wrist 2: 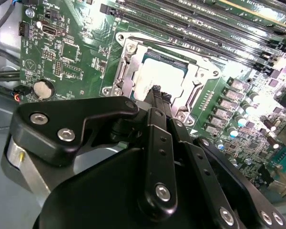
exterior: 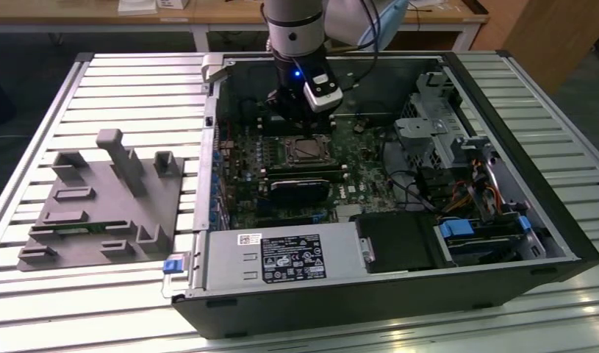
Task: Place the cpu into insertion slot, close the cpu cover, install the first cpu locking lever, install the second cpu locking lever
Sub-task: 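Install the first cpu locking lever, then install the second cpu locking lever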
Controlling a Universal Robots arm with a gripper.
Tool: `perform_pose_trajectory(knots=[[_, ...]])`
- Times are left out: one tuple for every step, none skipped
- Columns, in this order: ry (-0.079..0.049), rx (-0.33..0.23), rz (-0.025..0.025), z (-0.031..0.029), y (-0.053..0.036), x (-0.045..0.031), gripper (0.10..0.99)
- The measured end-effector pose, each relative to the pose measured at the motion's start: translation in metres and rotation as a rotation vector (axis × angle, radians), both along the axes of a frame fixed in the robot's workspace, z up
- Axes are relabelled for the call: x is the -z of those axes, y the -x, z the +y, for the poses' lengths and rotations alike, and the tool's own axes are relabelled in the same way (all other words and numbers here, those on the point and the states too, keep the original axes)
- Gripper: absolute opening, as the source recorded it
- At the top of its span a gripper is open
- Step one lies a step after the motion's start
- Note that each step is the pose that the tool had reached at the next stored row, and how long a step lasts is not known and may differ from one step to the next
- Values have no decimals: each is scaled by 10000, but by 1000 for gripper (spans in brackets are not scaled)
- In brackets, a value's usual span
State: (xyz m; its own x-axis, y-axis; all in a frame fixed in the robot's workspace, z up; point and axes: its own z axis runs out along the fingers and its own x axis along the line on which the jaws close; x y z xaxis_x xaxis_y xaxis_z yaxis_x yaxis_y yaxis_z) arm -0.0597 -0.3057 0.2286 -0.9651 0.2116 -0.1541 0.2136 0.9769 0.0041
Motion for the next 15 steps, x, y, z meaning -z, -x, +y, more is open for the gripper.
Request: perform_pose_trajectory(knots=[[0,0,0,0,0,0,106],[0,0,1,0,0,0,106],[1,1,1,0,0,-2,106],[1,0,1,0,0,-3,106],[1,0,1,0,0,-3,106],[1,0,1,0,0,-3,106],[1,0,1,0,0,-3,106],[1,0,1,0,0,-3,106],[1,0,2,0,0,-3,106],[1,0,1,0,0,-3,106],[1,0,1,0,0,-3,106],[2,0,2,-1,0,-4,106],[5,0,5,-4,1,-5,106],[4,-1,4,-10,0,-5,106],[2,0,2,-18,0,-4,106]])
